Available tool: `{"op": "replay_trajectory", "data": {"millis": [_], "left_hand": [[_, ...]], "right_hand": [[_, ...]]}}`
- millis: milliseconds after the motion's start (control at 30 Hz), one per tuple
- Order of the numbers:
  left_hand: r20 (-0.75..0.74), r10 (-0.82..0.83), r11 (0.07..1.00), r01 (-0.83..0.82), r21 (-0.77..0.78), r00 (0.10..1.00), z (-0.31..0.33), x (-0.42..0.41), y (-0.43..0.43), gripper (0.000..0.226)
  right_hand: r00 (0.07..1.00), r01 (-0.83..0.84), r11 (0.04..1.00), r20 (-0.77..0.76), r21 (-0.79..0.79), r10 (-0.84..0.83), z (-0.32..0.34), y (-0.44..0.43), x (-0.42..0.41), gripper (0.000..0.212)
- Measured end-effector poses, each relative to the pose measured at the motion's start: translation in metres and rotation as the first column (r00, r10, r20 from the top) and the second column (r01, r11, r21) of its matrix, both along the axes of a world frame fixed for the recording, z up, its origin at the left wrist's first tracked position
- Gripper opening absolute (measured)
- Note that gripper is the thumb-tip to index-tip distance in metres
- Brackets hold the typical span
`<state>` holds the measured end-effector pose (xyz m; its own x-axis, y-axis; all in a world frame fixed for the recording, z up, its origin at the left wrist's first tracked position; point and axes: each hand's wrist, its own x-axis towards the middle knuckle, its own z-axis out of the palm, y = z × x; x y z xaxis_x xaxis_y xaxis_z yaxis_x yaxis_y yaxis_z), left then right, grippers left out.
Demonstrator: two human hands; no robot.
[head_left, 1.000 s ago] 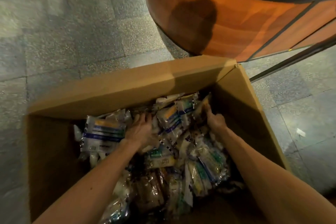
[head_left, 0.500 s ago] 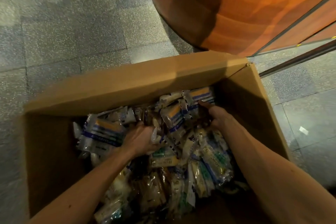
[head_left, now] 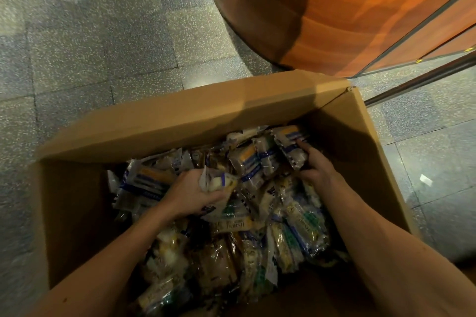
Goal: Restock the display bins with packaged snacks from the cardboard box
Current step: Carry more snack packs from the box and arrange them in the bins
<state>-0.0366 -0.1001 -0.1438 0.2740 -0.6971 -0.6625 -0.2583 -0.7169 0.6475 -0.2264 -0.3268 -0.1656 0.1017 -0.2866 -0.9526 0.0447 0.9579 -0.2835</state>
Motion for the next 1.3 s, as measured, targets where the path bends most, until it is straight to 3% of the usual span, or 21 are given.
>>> {"op": "replay_trajectory", "data": {"millis": [167,267,300,367,467,533,667,767,833,967,1067,1200,1300], "left_hand": [[-0.073,0.227,0.973,-0.223,0.054,0.971,0.017,0.005,-0.005,0.022],[-0.124,0.253,0.967,-0.247,0.060,0.959,0.036,0.005,-0.010,0.041],[-0.138,0.248,0.968,-0.242,0.058,0.959,0.047,0.001,-0.011,0.037],[-0.179,0.202,0.979,-0.201,0.023,0.963,0.075,-0.011,-0.013,0.036],[-0.153,0.116,0.993,-0.118,-0.003,0.981,0.098,-0.022,-0.016,0.026],[-0.152,0.004,1.000,-0.007,-0.018,0.988,0.120,-0.035,-0.022,0.030],[-0.138,-0.202,0.977,0.191,-0.090,0.970,0.176,-0.084,-0.034,0.019],[-0.132,-0.358,0.922,0.327,-0.209,0.924,0.222,-0.142,-0.038,0.042],[-0.093,-0.459,0.868,0.423,-0.262,0.884,0.252,-0.194,-0.036,0.022],[-0.040,-0.654,0.726,0.612,-0.315,0.755,0.291,-0.301,-0.029,0.030],[0.028,-0.716,0.658,0.688,-0.306,0.698,0.295,-0.375,-0.030,0.085],[-0.071,-0.804,0.568,0.728,-0.383,0.590,0.325,-0.505,-0.003,0.052],[-0.163,-0.879,0.473,0.773,-0.423,0.448,0.337,-0.594,0.030,0.062]], "right_hand": [[0.993,-0.114,0.991,-0.021,-0.071,0.113,0.014,-0.001,-0.013,0.023],[0.959,-0.279,0.956,-0.067,-0.091,0.274,0.032,0.010,-0.030,0.071],[0.937,-0.346,0.934,-0.072,-0.086,0.341,0.042,0.017,-0.037,0.083],[0.885,-0.465,0.881,-0.067,-0.089,0.461,0.065,0.032,-0.052,0.080],[0.749,-0.662,0.738,-0.060,-0.134,0.660,0.105,0.057,-0.076,0.057],[0.654,-0.749,0.626,-0.091,-0.214,0.751,0.130,0.075,-0.099,0.060],[0.566,-0.790,0.457,-0.200,-0.409,0.800,0.186,0.112,-0.163,0.068],[0.601,-0.750,0.407,-0.283,-0.521,0.747,0.227,0.141,-0.228,0.075],[0.650,-0.726,0.414,-0.349,-0.549,0.676,0.252,0.163,-0.279,0.086],[0.808,-0.574,0.513,-0.339,-0.638,0.482,0.297,0.220,-0.398,0.075],[0.901,-0.433,0.567,-0.317,-0.701,0.297,0.318,0.276,-0.488,0.070],[0.964,-0.189,0.634,-0.264,-0.750,-0.025,0.334,0.357,-0.587,0.070],[0.947,-0.023,0.642,-0.222,-0.766,-0.231,0.340,0.421,-0.645,0.056]]}}
